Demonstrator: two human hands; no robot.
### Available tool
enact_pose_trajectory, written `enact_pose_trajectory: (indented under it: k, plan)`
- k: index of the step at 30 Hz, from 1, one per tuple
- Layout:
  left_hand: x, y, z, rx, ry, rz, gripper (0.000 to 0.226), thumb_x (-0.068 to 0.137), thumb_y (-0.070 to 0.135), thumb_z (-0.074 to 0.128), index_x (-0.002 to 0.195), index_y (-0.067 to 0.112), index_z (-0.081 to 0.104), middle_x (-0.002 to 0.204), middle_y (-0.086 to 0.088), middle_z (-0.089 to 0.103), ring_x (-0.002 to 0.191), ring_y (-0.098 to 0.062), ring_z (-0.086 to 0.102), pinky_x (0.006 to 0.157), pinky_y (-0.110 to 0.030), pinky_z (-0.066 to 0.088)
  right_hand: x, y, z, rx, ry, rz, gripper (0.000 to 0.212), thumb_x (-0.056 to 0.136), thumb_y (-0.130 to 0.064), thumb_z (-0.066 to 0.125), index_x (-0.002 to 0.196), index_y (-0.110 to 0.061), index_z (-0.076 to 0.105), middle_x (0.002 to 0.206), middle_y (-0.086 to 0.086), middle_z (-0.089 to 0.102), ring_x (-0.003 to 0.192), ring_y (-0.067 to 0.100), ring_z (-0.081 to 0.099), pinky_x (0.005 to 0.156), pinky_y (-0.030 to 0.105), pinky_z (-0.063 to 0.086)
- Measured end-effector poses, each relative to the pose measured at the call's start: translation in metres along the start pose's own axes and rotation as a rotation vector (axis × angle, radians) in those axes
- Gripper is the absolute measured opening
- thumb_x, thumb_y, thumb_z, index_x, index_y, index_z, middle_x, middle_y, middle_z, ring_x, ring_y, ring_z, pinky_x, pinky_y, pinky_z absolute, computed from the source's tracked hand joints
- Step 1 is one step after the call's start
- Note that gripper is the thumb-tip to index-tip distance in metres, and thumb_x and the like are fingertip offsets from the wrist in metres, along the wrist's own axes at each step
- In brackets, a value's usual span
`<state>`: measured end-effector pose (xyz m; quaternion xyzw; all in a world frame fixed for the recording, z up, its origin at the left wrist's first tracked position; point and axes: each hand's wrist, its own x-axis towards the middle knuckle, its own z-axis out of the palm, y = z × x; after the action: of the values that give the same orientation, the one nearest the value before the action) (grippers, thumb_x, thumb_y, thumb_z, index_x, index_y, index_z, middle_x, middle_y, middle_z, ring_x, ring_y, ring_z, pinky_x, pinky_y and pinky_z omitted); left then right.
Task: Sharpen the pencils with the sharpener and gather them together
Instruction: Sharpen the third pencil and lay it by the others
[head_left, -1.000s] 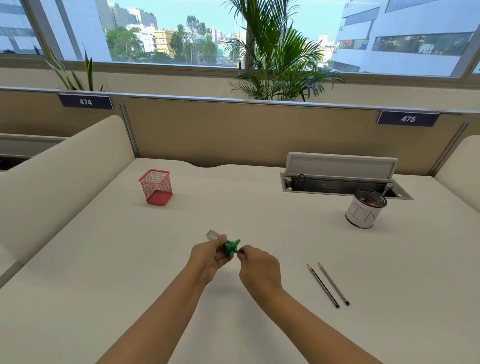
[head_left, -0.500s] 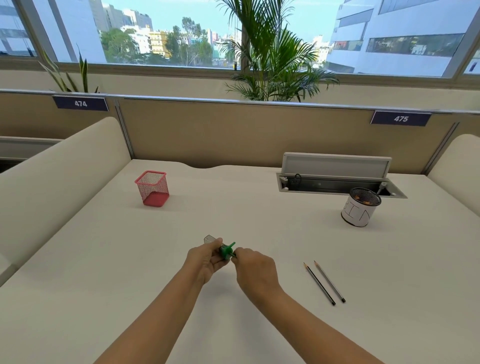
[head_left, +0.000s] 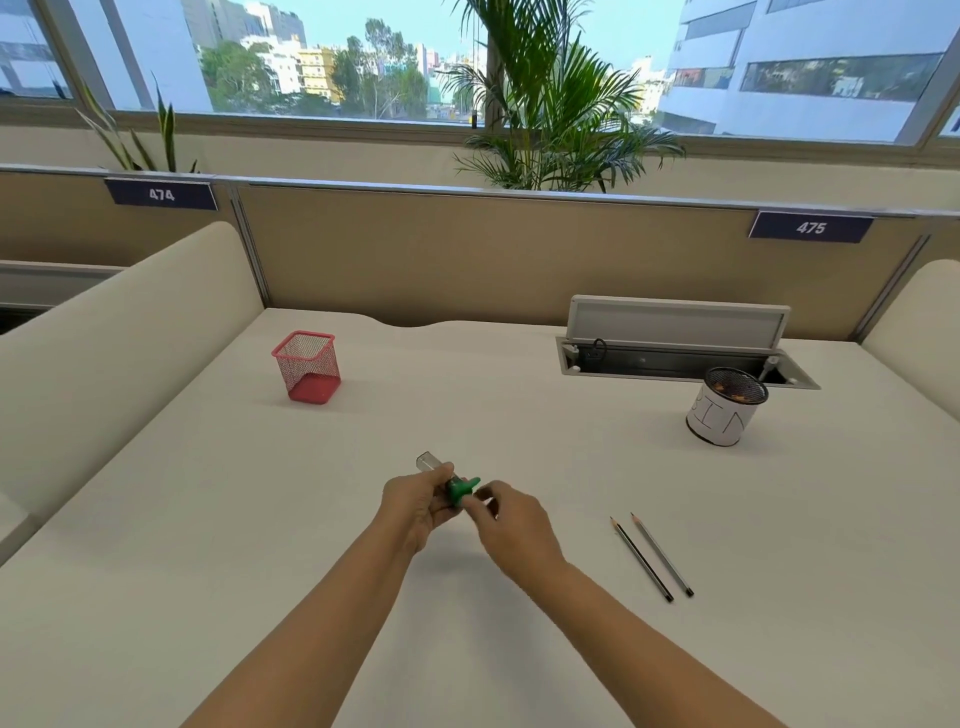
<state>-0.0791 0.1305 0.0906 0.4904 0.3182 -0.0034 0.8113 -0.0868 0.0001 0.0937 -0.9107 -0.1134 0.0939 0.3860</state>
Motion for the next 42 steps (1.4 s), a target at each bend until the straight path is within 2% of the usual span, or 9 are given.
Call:
enact_pose_trajectory:
  k: [3, 7, 10, 15, 20, 23, 30, 36, 42]
  plan:
    - [0.001, -0.001, 0.002, -0.017, 0.025, 0.0, 0.013, 0.085, 0.004, 0.061, 0.077, -0.005, 0.057, 0.075, -0.019, 0.062, 0.042, -0.019, 0.065, 0.044, -0.027, 0.056, 0.0, 0.009, 0.005, -0.335, 0.169, -0.308, 0.022, 0.089, -0.029, 0.056, 0.101, -0.011, 0.059, 0.092, 0.003, 0.063, 0.083, 0.023, 0.061, 0.065, 0.029, 0.039]
    - [0.001, -0.005, 0.002, -0.034, 0.035, -0.014, 0.013, 0.085, 0.003, 0.061, 0.078, -0.006, 0.057, 0.075, -0.02, 0.063, 0.049, -0.023, 0.065, 0.044, -0.028, 0.056, 0.003, 0.018, 0.009, -0.461, 0.232, -0.325, 0.028, 0.059, -0.018, 0.082, 0.054, -0.016, 0.055, 0.043, -0.004, 0.052, 0.031, 0.013, 0.045, 0.04, 0.016, 0.016]
    - [0.003, -0.006, 0.003, -0.026, 0.036, -0.018, 0.012, 0.086, 0.003, 0.06, 0.078, -0.006, 0.057, 0.076, -0.02, 0.062, 0.045, -0.021, 0.066, 0.043, -0.027, 0.056, 0.004, 0.016, 0.009, -0.468, 0.302, -0.364, 0.024, 0.06, -0.019, 0.072, 0.051, -0.015, 0.051, 0.038, -0.004, 0.048, 0.033, 0.013, 0.024, 0.039, 0.017, 0.014]
    - [0.003, -0.005, 0.003, -0.011, 0.011, -0.015, 0.011, 0.087, 0.003, 0.058, 0.081, -0.005, 0.055, 0.08, -0.021, 0.064, 0.063, -0.027, 0.066, 0.05, -0.03, 0.058, 0.004, 0.008, 0.008, -0.001, 0.139, -0.073, 0.024, 0.09, -0.021, 0.053, 0.081, -0.001, 0.062, 0.071, 0.012, 0.063, 0.064, 0.023, 0.05, 0.059, 0.029, 0.037]
    - [0.001, -0.001, 0.001, 0.0, -0.024, -0.032, 0.011, 0.088, 0.003, 0.057, 0.082, -0.006, 0.055, 0.082, -0.022, 0.065, 0.066, -0.029, 0.066, 0.051, -0.03, 0.058, 0.007, 0.005, 0.003, 0.285, 0.001, 0.143, 0.024, 0.089, -0.02, 0.054, 0.071, -0.005, 0.062, 0.06, 0.004, 0.056, 0.056, 0.015, 0.047, 0.057, 0.026, 0.036]
    - [0.002, 0.001, -0.001, -0.019, -0.04, -0.032, 0.012, 0.089, 0.004, 0.056, 0.081, -0.005, 0.055, 0.066, -0.018, 0.07, 0.053, -0.024, 0.068, 0.048, -0.029, 0.058, 0.004, 0.005, -0.001, 0.487, -0.082, 0.249, 0.023, 0.091, -0.02, 0.053, 0.074, -0.009, 0.065, 0.058, -0.002, 0.055, 0.05, 0.009, 0.045, 0.052, 0.017, 0.036]
    - [0.009, 0.011, -0.014, -0.147, 0.048, -0.001, 0.016, 0.089, 0.003, 0.055, 0.074, -0.001, 0.051, 0.046, -0.012, 0.065, 0.04, -0.021, 0.065, 0.042, -0.028, 0.055, -0.003, 0.017, -0.007, 0.551, -0.081, 0.267, 0.024, 0.092, -0.02, 0.051, 0.076, -0.011, 0.065, 0.061, -0.003, 0.059, 0.05, 0.008, 0.044, 0.05, 0.017, 0.035]
    - [0.009, 0.008, -0.017, -0.163, 0.077, -0.016, 0.015, 0.089, 0.003, 0.056, 0.075, -0.001, 0.051, 0.063, -0.017, 0.063, 0.038, -0.02, 0.063, 0.04, -0.029, 0.055, -0.006, 0.024, -0.01, 0.596, -0.075, 0.279, 0.021, 0.091, -0.019, 0.051, 0.076, -0.013, 0.064, 0.063, -0.002, 0.058, 0.053, 0.01, 0.044, 0.05, 0.017, 0.034]
    - [0.007, 0.001, -0.013, -0.138, 0.049, -0.056, 0.017, 0.089, 0.006, 0.056, 0.074, 0.0, 0.052, 0.044, -0.01, 0.064, 0.039, -0.02, 0.064, 0.042, -0.029, 0.055, -0.008, 0.024, -0.009, 0.557, -0.074, 0.27, 0.015, 0.089, -0.014, 0.051, 0.082, -0.013, 0.065, 0.067, -0.003, 0.058, 0.055, 0.01, 0.045, 0.05, 0.017, 0.034]
